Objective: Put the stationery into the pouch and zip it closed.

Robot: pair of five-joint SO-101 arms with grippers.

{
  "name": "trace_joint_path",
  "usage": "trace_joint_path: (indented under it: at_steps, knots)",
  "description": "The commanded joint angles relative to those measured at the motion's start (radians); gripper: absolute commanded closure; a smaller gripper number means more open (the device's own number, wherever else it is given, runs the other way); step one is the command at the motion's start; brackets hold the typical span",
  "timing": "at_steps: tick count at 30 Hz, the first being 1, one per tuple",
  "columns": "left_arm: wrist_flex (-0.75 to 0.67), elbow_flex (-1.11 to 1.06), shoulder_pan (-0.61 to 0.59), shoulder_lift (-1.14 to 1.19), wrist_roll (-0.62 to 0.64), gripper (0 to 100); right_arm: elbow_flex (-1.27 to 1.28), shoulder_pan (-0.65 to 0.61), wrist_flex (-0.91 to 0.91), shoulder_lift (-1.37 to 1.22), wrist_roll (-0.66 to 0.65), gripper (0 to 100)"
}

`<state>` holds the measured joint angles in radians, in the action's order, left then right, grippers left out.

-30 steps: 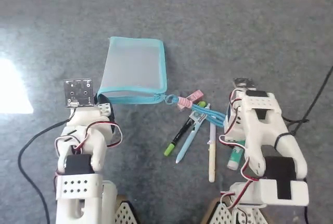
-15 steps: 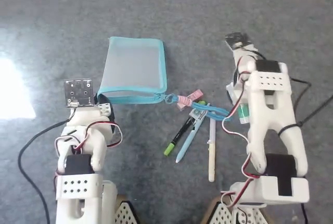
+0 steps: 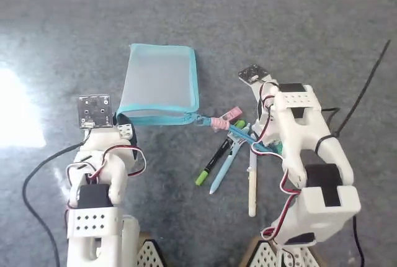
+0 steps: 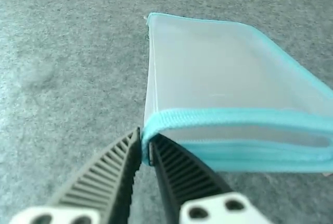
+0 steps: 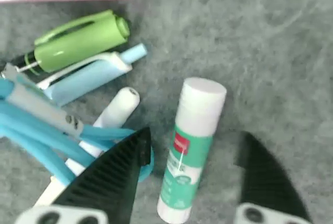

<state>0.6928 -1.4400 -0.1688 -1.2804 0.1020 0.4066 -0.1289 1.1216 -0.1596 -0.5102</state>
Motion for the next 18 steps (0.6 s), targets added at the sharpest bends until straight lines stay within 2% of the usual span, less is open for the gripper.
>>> trace_joint_path:
  at_steps: [1, 7, 12, 18]
  knots:
    - [-0.034, 0.012, 0.006, 0.005, 0.002, 99, -0.012, -0.008, 0.047, 0.096, 0.055, 66.1]
    - [-0.035, 0.012, 0.006, 0.005, 0.002, 99, 0.02, -0.008, 0.216, 0.282, 0.087, 66.3]
    - [-0.034, 0.012, 0.006, 0.005, 0.002, 99, 0.17, -0.001, 0.13, 0.315, 0.038, 66.3]
    - [-0.034, 0.012, 0.006, 0.005, 0.002, 99, 0.236, 0.101, 0.044, 0.315, 0.057, 66.3]
